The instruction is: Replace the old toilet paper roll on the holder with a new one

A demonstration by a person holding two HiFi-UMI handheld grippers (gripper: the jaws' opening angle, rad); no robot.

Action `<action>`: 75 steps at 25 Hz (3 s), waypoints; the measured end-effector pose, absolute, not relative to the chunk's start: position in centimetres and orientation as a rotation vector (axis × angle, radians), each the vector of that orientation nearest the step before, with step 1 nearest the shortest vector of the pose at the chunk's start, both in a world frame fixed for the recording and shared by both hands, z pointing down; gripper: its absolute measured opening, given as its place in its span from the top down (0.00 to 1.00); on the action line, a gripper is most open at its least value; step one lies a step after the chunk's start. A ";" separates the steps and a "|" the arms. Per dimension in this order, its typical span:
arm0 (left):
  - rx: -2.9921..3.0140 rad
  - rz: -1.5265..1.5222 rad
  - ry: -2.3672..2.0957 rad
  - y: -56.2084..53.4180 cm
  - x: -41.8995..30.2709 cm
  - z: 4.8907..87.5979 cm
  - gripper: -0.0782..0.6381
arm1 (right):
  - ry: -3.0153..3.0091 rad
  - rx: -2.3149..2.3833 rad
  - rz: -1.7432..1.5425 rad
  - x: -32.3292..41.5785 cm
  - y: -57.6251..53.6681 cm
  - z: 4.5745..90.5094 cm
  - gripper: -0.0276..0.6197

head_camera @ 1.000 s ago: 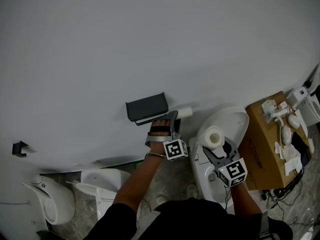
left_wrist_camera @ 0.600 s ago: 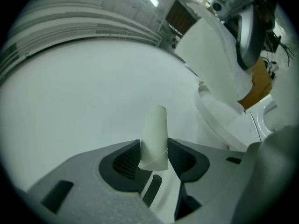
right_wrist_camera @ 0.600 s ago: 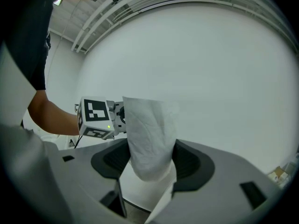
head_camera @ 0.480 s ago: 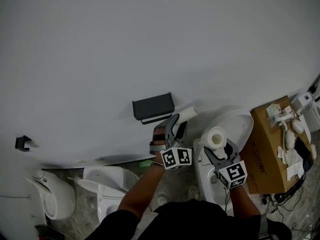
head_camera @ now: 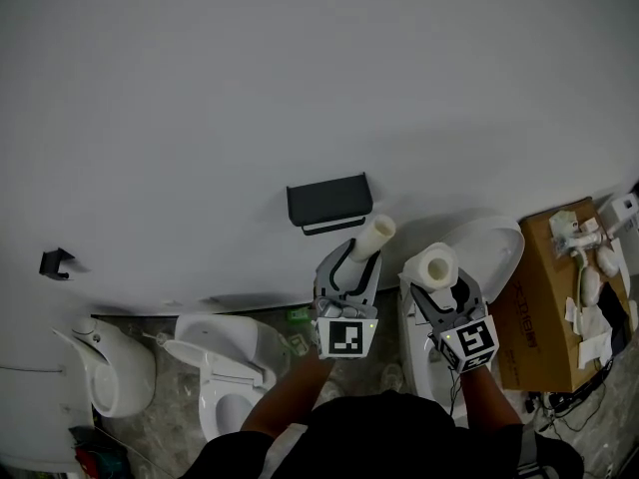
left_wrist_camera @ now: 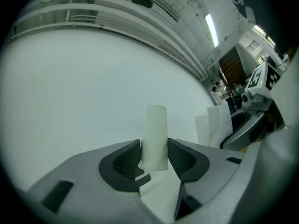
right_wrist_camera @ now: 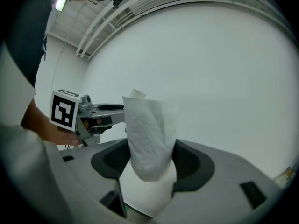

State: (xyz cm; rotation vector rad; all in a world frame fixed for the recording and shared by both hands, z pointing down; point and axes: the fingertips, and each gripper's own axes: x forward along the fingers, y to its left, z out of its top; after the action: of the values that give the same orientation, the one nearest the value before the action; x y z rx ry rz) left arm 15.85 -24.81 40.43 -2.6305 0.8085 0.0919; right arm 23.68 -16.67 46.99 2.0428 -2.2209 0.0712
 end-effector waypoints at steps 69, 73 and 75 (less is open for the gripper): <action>-2.658 -0.108 1.370 -28.8 0.2 45.4 0.64 | -2.602 2.368 2.224 26.0 -31.8 54.1 0.54; -2.654 -0.115 1.382 -28.7 -0.3 45.6 0.64 | -2.616 2.377 2.218 26.0 -32.0 53.9 0.54; -2.651 -0.117 1.384 -28.6 -0.3 45.6 0.64 | -2.630 2.370 2.213 25.9 -32.1 53.7 0.54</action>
State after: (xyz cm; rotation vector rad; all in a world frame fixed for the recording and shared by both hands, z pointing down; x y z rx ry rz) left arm -0.32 -28.63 45.60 -2.6509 1.3837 -0.1172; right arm 25.95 -32.11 53.67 2.3702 -2.6299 2.2133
